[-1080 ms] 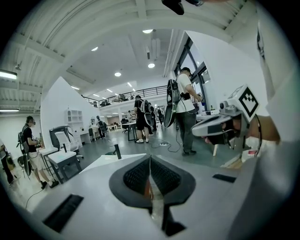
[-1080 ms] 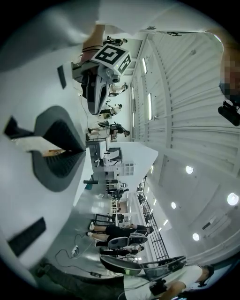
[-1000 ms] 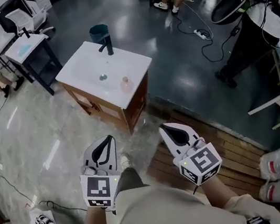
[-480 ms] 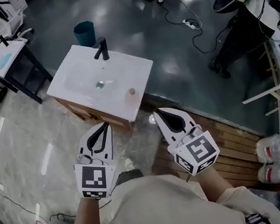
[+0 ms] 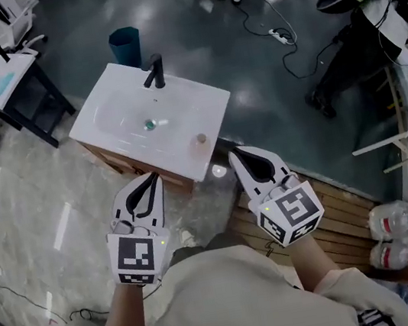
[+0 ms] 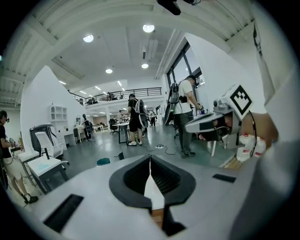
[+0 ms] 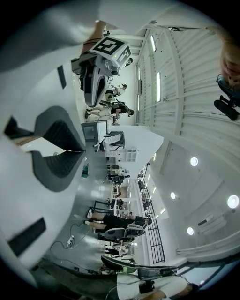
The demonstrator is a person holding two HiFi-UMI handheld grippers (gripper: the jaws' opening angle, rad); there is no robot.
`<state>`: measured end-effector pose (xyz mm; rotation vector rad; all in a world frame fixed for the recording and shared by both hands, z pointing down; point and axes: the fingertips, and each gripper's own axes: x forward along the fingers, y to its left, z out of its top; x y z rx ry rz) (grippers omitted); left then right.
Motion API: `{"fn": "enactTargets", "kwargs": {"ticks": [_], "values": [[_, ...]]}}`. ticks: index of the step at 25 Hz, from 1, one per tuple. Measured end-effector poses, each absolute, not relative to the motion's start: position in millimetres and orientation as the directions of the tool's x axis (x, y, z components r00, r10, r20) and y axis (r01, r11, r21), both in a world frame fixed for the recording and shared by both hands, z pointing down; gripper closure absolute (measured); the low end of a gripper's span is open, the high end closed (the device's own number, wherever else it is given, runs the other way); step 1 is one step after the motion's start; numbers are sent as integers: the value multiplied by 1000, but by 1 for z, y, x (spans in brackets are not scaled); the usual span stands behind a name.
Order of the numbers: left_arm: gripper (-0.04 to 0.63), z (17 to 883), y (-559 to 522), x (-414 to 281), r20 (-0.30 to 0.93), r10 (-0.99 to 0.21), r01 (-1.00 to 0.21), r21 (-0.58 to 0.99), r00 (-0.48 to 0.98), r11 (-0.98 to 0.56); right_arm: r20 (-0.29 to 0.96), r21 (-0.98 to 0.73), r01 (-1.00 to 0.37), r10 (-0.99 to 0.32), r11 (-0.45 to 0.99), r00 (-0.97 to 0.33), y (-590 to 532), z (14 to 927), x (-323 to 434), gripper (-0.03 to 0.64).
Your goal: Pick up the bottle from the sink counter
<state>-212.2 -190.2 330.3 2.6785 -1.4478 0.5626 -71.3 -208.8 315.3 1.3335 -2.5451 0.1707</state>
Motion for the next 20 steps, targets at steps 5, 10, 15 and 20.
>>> {"fn": "enactTargets", "kwargs": {"ticks": [5, 10, 15, 20], "values": [[588, 333, -197, -204, 365, -786, -807, -136, 499, -575, 270, 6, -819, -789, 574, -551, -217, 310, -65, 620], [588, 338, -197, -179, 378, -784, -805, -145, 493, -576, 261, -16, -815, -785, 579, -562, -212, 316, -45, 620], [588, 345, -192, -161, 394, -775, -803, -136, 493, -580, 278, -31, -808, -771, 589, -573, -208, 327, -31, 620], [588, 344, -199, -155, 391, -782, -810, -135, 486, -571, 274, -49, -804, -766, 592, -581, -213, 333, -23, 620]]}}
